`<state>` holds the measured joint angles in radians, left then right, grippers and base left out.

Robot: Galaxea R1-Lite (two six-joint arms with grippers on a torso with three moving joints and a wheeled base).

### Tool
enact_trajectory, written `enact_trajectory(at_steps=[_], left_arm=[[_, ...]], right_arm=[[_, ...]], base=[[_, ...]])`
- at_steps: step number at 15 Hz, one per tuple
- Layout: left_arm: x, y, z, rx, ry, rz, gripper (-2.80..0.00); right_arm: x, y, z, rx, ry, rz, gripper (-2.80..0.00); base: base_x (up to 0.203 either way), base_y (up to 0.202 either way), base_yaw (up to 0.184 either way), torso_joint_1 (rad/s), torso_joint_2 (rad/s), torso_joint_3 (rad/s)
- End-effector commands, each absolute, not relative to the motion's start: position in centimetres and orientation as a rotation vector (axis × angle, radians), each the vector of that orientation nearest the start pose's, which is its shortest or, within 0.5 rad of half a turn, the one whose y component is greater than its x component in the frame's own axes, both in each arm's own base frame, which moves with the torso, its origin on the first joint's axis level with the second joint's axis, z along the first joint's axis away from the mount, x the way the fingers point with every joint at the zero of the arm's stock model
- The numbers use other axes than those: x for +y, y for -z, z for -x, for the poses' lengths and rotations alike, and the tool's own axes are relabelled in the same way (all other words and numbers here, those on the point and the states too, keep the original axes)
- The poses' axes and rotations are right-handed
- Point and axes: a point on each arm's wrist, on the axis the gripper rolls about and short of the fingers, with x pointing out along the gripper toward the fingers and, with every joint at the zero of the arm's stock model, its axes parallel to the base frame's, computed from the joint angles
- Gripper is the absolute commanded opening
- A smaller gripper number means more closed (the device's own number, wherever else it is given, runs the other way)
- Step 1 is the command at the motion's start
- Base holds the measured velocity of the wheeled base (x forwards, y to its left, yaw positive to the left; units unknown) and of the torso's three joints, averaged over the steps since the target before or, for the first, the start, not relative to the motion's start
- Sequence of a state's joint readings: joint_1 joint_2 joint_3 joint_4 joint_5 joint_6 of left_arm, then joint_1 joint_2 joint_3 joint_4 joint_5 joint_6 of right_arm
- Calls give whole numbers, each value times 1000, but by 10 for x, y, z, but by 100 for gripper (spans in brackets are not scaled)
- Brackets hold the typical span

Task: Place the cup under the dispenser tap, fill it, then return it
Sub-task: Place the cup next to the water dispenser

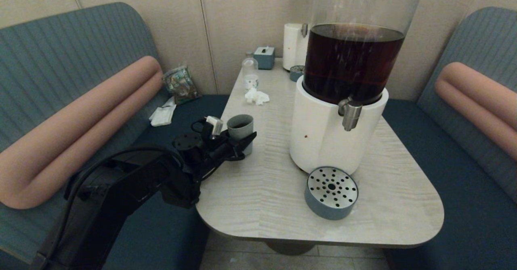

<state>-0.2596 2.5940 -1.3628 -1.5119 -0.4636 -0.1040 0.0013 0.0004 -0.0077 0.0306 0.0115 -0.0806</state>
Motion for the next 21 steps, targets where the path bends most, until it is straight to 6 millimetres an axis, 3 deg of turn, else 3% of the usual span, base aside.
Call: enact_trajectory(at_steps=[1,12,21], left_arm=[[-133,-45,-463,-257,734,68,0],[-129,-51,-448,-217,733,74,0],[-111,-78,-378,-70,730,91,0]], right_arm=[[0,-74,24,21,-15,81,-280],[0,-74,24,21,-15,81,-280],[0,-74,24,21,-15,81,-280]], base=[[0,0,0,0,0,0],[0,0,0,0,0,0],[0,0,0,0,0,0]])
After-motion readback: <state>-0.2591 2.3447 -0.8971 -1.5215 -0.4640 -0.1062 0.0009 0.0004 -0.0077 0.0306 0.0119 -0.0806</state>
